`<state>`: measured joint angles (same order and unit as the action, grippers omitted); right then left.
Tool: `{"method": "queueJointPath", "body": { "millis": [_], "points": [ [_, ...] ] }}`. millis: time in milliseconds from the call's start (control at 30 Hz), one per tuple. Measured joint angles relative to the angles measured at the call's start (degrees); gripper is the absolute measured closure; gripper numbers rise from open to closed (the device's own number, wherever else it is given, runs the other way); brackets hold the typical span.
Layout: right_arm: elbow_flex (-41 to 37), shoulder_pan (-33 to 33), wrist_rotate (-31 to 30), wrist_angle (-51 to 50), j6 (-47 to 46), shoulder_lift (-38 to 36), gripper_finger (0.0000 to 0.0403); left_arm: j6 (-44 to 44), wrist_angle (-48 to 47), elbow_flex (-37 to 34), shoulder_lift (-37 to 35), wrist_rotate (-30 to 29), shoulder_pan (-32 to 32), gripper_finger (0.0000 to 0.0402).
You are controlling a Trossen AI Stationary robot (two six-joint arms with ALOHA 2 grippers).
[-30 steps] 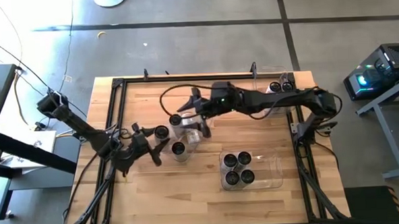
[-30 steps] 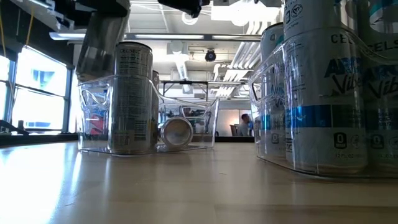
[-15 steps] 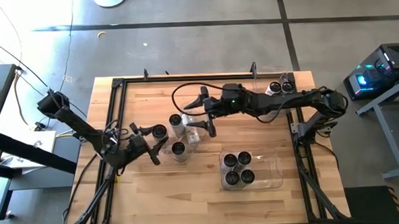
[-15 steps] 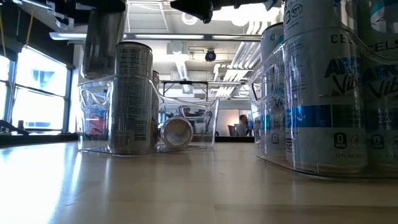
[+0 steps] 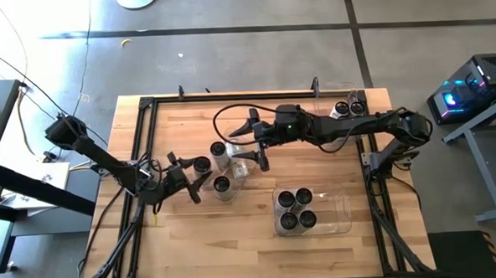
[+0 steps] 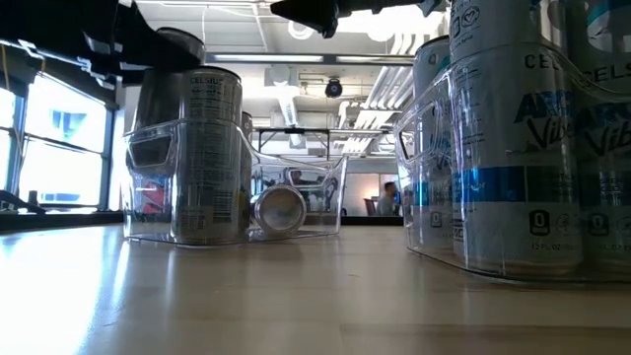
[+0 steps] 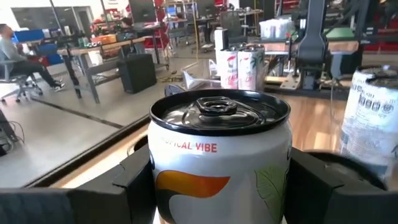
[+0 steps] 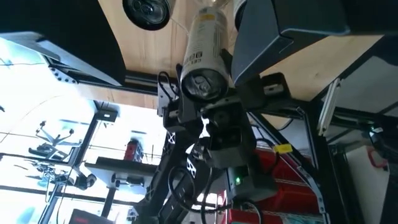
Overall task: Sort soda cans
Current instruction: Adjust the white/yellow soda cans
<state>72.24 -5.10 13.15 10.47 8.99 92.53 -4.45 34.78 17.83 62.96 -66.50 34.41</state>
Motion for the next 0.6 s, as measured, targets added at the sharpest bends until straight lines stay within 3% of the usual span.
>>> {"method": "queueJointPath", "body": {
  "millis": [300, 600],
  "points": [
    [0.00, 0.00, 0.15, 0.03, -1.19, 0.00, 0.0114, -4.54, 0.83, -2.81, -0.02, 0.33, 0.00, 0.0124],
    [0.01, 0.00, 0.13, -0.01, -1.25, 0.02, 0.0114, -8.38, -2.44, -4.10, -0.02, 0.44, -0.04, 0.0121]
  ]
}}
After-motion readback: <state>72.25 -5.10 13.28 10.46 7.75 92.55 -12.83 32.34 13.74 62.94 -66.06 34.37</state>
